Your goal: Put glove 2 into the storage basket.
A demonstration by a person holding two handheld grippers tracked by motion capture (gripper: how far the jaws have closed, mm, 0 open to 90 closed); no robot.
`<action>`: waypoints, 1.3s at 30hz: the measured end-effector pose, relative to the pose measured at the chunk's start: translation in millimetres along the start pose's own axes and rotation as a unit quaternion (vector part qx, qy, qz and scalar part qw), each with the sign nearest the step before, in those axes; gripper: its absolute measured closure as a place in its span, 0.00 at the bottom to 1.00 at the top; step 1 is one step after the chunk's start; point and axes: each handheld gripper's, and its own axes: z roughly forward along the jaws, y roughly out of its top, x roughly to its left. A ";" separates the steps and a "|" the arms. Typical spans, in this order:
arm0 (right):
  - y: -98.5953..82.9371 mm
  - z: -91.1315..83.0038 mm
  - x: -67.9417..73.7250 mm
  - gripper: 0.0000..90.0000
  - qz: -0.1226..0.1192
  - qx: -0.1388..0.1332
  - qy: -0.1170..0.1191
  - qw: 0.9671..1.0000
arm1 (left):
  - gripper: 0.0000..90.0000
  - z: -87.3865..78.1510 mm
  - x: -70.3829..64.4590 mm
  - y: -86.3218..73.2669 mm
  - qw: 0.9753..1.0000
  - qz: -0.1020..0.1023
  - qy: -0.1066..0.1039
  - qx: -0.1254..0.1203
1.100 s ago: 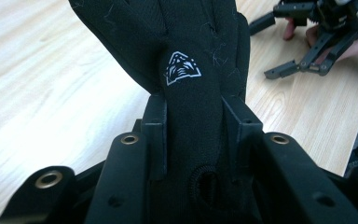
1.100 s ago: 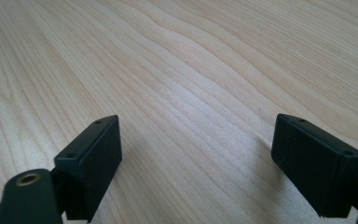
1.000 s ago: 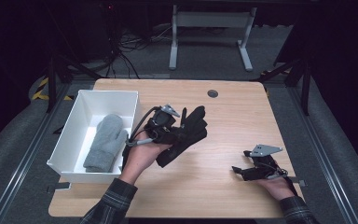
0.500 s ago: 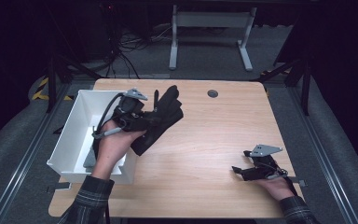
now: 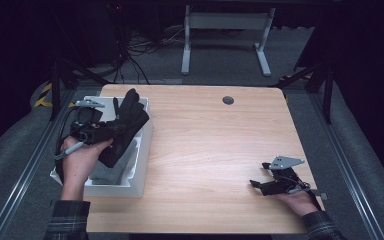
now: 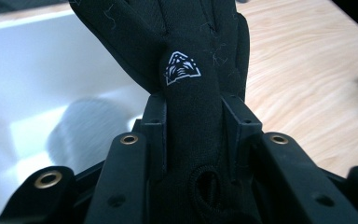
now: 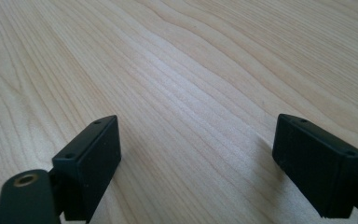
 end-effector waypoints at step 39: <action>-0.3 -0.3 0.2 0.17 0.001 0.001 0.000 1.000 | 0.52 62.3 47.4 -51.1 0.990 -0.059 0.093 0.084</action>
